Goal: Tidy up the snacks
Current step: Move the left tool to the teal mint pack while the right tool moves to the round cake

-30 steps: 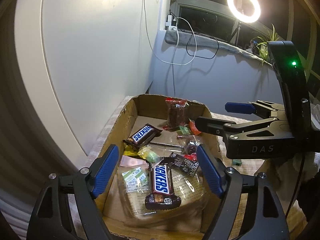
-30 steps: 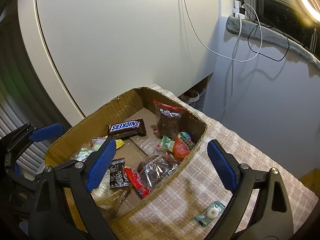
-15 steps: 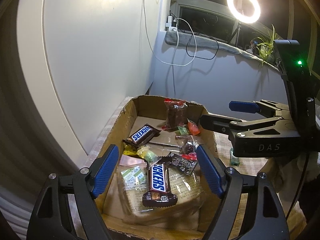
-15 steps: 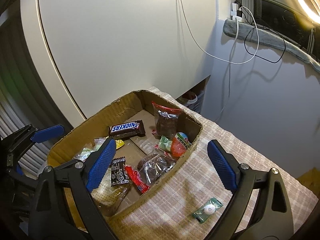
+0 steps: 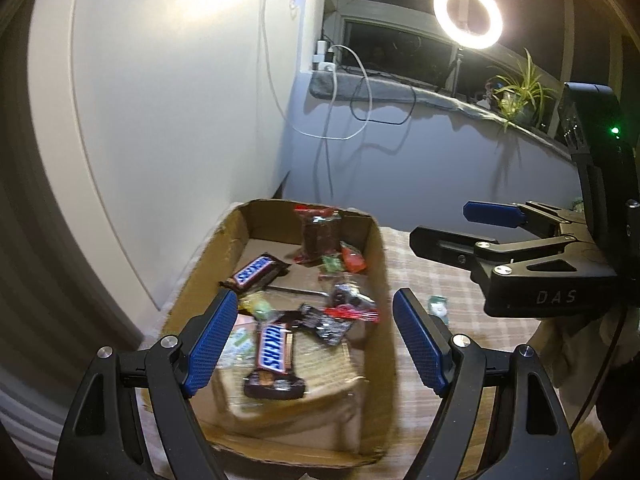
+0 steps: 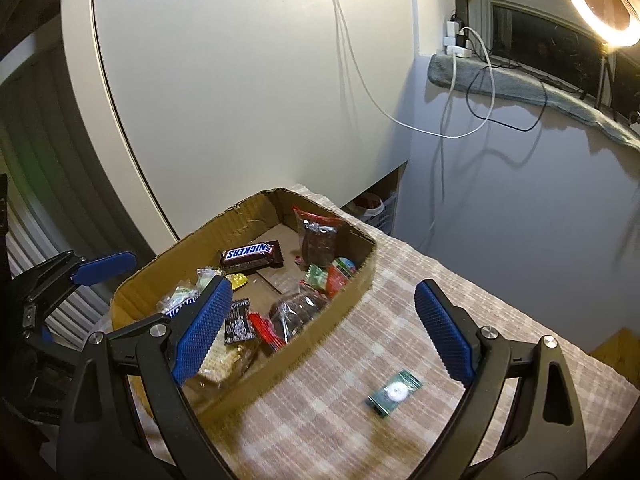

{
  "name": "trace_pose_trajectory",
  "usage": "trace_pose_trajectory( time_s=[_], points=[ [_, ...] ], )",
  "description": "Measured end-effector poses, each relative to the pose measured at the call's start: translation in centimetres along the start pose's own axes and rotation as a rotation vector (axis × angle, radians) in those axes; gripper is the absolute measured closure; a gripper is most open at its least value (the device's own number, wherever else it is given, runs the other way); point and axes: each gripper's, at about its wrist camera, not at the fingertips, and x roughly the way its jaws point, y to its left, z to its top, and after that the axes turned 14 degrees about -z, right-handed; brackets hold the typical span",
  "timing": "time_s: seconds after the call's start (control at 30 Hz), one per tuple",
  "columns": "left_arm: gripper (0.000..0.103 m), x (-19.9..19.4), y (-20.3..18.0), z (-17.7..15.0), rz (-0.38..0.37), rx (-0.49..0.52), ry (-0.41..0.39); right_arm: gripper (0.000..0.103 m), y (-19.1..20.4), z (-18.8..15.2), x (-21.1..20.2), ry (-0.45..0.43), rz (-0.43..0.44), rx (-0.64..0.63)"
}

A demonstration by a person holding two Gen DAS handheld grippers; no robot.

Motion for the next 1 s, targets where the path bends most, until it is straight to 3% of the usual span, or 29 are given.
trace_pose_trajectory(
  time_s=[0.37, 0.73, 1.0],
  points=[
    [0.023, 1.6, -4.2, 0.0, -0.084, 0.037, 0.018, 0.008, -5.7, -2.1, -3.3, -0.018, -0.047, 0.080],
    [0.024, 4.6, -9.0, -0.9, -0.199, 0.071, 0.066, 0.008, -13.2, -5.8, -4.9, 0.027, -0.135, 0.165],
    [0.039, 8.2, -10.8, -1.7, -0.243, 0.059, 0.139, 0.008, -17.6, -8.9, -4.2, 0.082, -0.192, 0.201]
  ],
)
